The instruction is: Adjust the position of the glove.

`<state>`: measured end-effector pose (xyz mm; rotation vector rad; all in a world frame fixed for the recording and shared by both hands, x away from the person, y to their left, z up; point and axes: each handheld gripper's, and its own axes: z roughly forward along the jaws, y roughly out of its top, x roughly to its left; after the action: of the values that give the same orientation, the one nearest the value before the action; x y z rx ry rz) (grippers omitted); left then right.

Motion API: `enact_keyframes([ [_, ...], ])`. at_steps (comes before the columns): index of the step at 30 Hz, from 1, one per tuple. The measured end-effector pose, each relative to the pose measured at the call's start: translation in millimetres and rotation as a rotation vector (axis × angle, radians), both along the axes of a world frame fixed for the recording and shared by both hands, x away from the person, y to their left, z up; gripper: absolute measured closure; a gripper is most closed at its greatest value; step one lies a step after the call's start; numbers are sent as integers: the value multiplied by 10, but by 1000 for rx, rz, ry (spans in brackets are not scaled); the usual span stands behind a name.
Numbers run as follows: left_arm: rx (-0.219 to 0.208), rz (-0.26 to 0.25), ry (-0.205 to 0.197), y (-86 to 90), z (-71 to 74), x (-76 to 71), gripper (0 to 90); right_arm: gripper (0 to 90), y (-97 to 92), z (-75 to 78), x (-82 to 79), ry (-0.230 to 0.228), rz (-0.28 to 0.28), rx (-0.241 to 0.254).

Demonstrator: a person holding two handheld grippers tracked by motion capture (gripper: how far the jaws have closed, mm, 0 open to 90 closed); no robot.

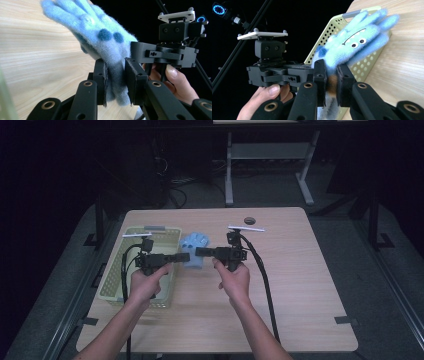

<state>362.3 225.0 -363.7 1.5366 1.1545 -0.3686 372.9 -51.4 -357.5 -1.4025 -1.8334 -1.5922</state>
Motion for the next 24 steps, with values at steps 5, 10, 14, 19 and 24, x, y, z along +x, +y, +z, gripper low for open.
enact_keyframes([
  [5, 4, 8, 0, 106, 23, -6, 716, 803, 105, 10, 32, -5, 14, 4],
  [10, 10, 17, -2, 202, 48, -20, 716, 803, 208, 29, 53, -9, 30, -2],
  [14, 19, 24, -5, 277, 71, -25, 716, 803, 296, 50, 70, -9, 41, -5],
  [19, 25, 36, -4, 369, 92, -28, 716, 803, 388, 50, 95, -5, 51, -1],
  [24, 26, 39, -3, 461, 93, -40, 716, 803, 483, 58, 109, -5, 62, -3],
])
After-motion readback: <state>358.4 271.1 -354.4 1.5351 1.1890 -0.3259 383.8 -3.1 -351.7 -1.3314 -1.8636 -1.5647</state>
